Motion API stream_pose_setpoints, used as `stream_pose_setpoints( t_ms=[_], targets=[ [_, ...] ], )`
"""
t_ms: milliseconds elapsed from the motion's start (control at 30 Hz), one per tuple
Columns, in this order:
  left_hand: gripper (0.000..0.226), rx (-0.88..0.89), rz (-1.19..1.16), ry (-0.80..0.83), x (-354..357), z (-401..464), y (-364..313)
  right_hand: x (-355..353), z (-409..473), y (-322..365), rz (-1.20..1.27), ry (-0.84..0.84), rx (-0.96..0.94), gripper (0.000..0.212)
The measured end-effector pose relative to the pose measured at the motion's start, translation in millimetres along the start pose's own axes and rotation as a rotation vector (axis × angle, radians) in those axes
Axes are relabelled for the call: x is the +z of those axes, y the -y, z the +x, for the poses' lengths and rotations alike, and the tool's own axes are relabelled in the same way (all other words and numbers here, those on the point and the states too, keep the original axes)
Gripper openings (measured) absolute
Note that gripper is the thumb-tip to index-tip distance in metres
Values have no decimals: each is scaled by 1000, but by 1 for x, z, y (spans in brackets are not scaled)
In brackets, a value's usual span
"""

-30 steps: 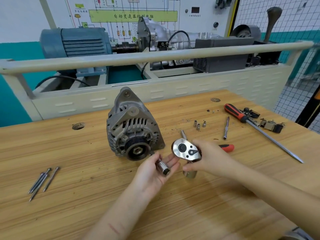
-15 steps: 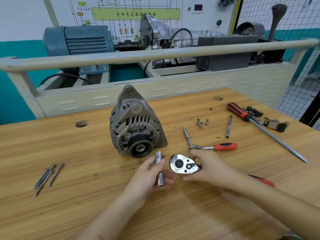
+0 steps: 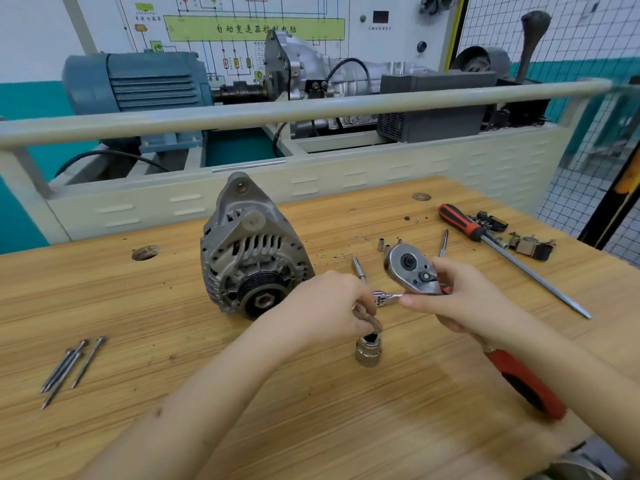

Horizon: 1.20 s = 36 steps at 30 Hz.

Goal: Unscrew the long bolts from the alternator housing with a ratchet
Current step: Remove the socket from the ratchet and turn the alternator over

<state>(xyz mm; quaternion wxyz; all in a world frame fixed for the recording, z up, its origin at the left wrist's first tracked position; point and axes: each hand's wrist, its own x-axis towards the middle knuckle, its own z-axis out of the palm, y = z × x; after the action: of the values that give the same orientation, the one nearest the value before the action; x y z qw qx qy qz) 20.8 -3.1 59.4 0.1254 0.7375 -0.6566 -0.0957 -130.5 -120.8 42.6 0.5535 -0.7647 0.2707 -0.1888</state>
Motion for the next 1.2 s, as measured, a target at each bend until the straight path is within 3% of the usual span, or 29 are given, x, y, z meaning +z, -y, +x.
stream_pose_setpoints(
  t_ms=[300, 367, 467, 600, 700, 867, 1200],
  targets=[
    [15, 5, 118, 119, -3, 25, -8, -11, -6, 7, 185, 34, -31, 40],
    [11, 10, 59, 143, -3, 28, -8, -12, -6, 7, 217, 32, -36, 31],
    [30, -2, -124, 156, 0, 29, -8, -12, -5, 7, 239, 40, -43, 18],
    [22, -12, -340, 100, 14, 23, -4, -10, -4, 7, 270, 70, -50, 20],
    [21, -18, -426, 49, 20, 18, 0, -10, -2, 6, 312, 142, 59, 45],
    [24, -2, -435, 2, 24, 12, 1, -9, 0, 10, 285, 290, 203, 35],
    [25, -12, -442, -7, 30, 9, 1, -18, 10, 23, 90, 388, 367, 41]
  ],
)
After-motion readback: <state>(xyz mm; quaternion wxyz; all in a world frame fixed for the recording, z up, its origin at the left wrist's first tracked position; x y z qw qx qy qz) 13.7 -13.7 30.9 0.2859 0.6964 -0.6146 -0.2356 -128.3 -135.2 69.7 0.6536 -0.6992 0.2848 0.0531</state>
